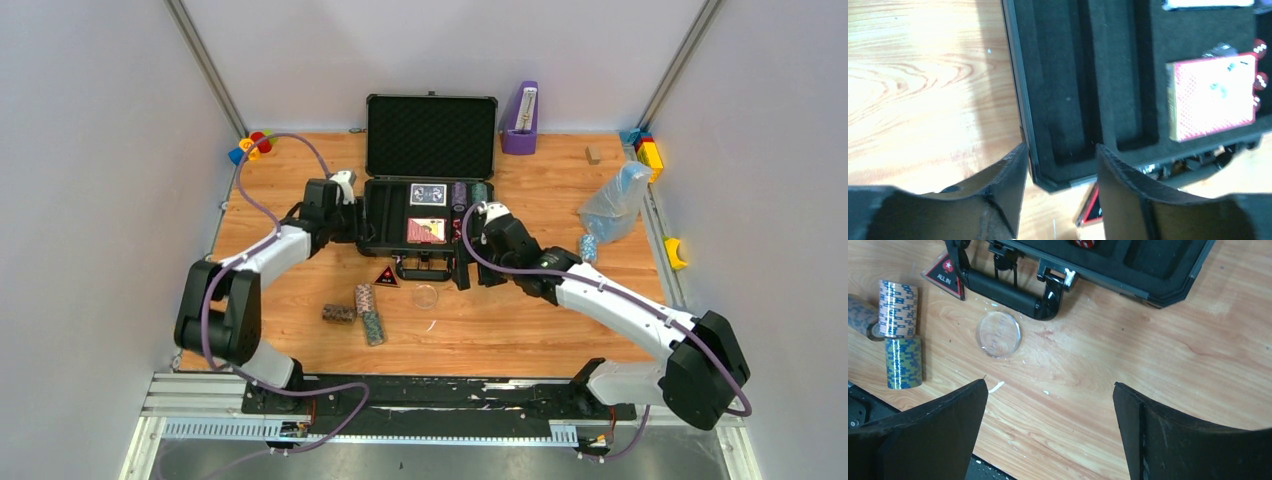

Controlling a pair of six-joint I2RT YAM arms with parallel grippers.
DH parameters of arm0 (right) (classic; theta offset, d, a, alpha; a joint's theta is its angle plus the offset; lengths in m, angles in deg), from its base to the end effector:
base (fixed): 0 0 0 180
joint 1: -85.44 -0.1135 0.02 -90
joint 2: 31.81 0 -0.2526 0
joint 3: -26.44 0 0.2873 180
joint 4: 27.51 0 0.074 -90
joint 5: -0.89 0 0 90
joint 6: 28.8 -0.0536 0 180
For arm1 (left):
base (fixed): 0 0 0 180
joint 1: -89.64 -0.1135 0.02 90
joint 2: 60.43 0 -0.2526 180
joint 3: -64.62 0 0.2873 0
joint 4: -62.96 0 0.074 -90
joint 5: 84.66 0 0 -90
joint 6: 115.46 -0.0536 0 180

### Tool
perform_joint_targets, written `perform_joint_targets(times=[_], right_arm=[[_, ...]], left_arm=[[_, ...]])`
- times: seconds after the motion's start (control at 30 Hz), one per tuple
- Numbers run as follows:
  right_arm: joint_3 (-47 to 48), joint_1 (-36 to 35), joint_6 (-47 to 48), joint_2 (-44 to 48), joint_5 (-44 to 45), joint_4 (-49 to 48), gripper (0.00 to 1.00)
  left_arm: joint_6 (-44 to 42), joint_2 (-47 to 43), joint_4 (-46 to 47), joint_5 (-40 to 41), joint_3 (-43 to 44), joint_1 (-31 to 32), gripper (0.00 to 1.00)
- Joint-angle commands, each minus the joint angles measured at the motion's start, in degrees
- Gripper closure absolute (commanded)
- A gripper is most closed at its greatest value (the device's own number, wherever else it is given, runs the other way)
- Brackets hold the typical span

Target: Pack up texas hold em set

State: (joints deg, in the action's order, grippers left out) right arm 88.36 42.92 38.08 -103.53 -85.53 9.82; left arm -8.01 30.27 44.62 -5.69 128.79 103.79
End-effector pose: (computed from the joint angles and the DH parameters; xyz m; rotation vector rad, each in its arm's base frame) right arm 0.2312 0.2075 0.2110 -0.3819 2.4122 0.4555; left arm 0.3561 -0.1004 0.1484 0.0270 2.3903 -0.4922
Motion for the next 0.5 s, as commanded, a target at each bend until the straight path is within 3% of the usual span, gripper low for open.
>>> perform_joint_targets(times=[0.0, 0.03, 0.13, 0.3, 0.47], right_arm=[[-0.4, -0.9, -3.7, 1.1, 2.0, 3.1, 0.00], [-0.6, -1.0, -4.7, 0.9, 2.3, 3.2, 0.00], [0.4, -1.1, -8.9, -0.5, 4.1, 5.2, 0.00], [1.8, -6.8, -11.6, -4.2, 9.3, 5.2, 0.00], [7.8, -11.9, -12.7, -14.1, 11.7, 7.8, 0.00]], left_arm=[[1.7, -8.7, -2.7, -0.2, -3.1, 0.4, 0.36], [2.1, -11.2, -2.8, 0.1, -4.8, 0.4, 0.32], [3.3, -17.1, -2.5, 2.4, -8.8, 0.4, 0.04], [5.4, -29.1, -3.5, 6.5, -16.2, 0.4, 0.00], [5.2, -38.1, -3.8, 7.4, -21.5, 0.4, 0.00]])
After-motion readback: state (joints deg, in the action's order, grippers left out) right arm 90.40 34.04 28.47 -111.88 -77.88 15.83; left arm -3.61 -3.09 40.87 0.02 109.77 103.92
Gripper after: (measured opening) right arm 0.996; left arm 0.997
